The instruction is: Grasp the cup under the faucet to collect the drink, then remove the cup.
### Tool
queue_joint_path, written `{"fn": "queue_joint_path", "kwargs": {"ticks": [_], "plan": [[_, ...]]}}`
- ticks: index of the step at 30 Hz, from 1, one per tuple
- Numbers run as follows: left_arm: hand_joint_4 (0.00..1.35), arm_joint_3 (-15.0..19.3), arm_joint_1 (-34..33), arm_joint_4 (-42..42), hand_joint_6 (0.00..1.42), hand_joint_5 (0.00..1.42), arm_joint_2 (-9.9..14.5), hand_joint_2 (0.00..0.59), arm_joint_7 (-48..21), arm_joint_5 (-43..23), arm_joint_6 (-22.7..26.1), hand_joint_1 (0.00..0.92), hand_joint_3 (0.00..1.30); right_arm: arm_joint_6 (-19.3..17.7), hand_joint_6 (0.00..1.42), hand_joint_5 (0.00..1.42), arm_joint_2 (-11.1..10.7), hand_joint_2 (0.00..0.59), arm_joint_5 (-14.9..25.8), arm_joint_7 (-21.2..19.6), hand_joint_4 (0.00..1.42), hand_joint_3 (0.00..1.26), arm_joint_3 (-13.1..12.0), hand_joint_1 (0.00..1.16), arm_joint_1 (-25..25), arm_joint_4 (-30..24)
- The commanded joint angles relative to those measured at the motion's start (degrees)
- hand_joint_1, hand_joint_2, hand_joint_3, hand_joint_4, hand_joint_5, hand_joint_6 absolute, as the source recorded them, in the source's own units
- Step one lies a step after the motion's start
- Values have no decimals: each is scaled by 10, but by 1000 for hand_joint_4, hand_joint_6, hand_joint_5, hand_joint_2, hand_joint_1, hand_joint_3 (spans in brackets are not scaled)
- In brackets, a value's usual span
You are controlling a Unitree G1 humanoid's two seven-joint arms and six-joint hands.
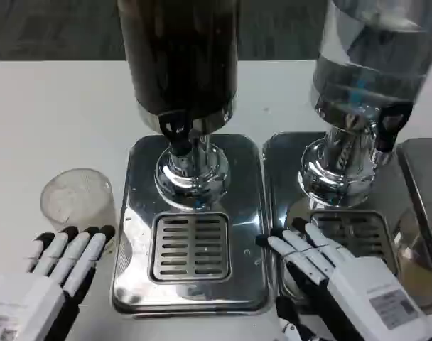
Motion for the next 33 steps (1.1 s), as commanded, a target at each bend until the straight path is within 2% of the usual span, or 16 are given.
{"fn": "queue_joint_path", "kwargs": {"ticks": [1, 15, 23, 33], "plan": [[0, -3, -1, 2, 0, 0, 3, 79, -8, -6, 0, 0, 0, 0, 136, 15, 0, 586, 5, 2, 95, 137, -1, 566, -2, -5], [0, -1, -1, 6, 0, 0, 2, 79, -6, -13, -4, 0, 0, 0, 143, 15, -4, 586, 17, 7, 96, 137, -4, 561, -5, 0], [0, 24, 2, 39, 0, 0, 0, 78, 64, -62, -82, 0, 0, 0, 143, 15, -6, 586, 24, 12, 96, 137, -4, 561, -2, -1], [0, 51, -26, 70, 0, 0, -4, 70, 75, -106, -120, 0, 0, 2, 144, 21, -2, 583, 29, 15, 96, 137, -3, 553, -2, -2]]}}
